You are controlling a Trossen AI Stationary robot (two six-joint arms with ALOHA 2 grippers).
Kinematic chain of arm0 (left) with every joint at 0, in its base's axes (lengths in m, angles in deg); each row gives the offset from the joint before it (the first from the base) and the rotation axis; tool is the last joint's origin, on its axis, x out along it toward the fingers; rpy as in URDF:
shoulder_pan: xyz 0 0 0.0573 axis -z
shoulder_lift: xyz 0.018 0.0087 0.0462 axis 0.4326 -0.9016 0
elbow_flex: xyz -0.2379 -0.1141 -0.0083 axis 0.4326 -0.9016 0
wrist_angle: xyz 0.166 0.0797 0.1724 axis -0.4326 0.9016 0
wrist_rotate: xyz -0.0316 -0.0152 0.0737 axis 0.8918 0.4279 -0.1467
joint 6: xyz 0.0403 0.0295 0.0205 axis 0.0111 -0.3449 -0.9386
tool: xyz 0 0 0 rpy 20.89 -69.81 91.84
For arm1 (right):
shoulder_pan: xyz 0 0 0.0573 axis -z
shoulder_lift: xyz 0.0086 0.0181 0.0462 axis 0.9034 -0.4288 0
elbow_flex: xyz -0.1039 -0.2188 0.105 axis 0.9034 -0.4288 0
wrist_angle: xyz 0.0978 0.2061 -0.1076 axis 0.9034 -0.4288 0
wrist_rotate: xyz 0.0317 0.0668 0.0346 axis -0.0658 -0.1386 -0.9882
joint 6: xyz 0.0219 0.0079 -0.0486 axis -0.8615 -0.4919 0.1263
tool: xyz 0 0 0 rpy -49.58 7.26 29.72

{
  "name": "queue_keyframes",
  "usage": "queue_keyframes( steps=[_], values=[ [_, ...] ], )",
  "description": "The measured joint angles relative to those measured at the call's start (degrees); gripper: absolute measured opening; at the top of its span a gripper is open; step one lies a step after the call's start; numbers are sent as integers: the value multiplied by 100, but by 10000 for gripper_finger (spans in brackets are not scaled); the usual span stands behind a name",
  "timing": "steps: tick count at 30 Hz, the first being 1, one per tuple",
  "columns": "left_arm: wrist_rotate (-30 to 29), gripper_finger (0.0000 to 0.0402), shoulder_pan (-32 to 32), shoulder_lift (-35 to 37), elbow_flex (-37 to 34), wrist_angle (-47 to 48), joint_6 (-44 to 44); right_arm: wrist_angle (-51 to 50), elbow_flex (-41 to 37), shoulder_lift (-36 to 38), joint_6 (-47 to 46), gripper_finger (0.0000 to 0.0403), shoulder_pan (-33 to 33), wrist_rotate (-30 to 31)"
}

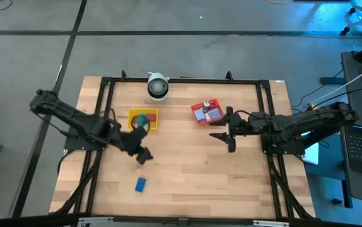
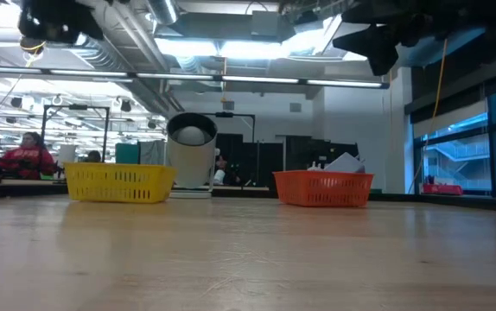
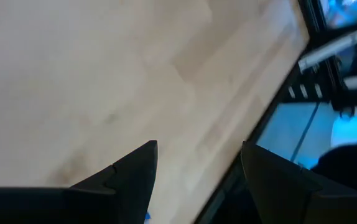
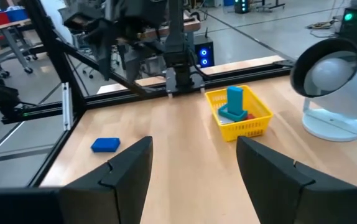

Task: Pick & Place Office items
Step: Put the blue digital timer into the yellow bin

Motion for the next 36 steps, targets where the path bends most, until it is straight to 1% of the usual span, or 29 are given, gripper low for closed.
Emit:
queue_keyframes(
  steps=[8, 17, 22, 25, 29, 32, 36],
  values=[
    [-139, 229, 894, -774, 512, -8, 736, -1, 0, 0, -203, 233, -211, 4],
    [-185, 230, 1454, -1344, 601, 106, 1806, -2, 0, 0, -441, 233, -468, 20],
    [-3, 230, 1524, -1737, 601, 769, 2353, 5, 0, 0, -578, 233, -599, 164],
    [213, 230, 1523, -1978, 601, 1010, 2615, 6, 0, 0, -580, 233, -673, 326],
    [477, 230, 1463, -2271, 601, 1249, 2951, 5, 0, 0, -577, 233, -729, 350],
    [441, 230, 1456, -2470, 601, 1168, 3327, 5, 0, 0, -558, 233, -757, 363],
    [436, 230, 1460, -2776, 601, 851, 3616, 3, 0, 0, -408, 233, -798, 337]
  ],
)
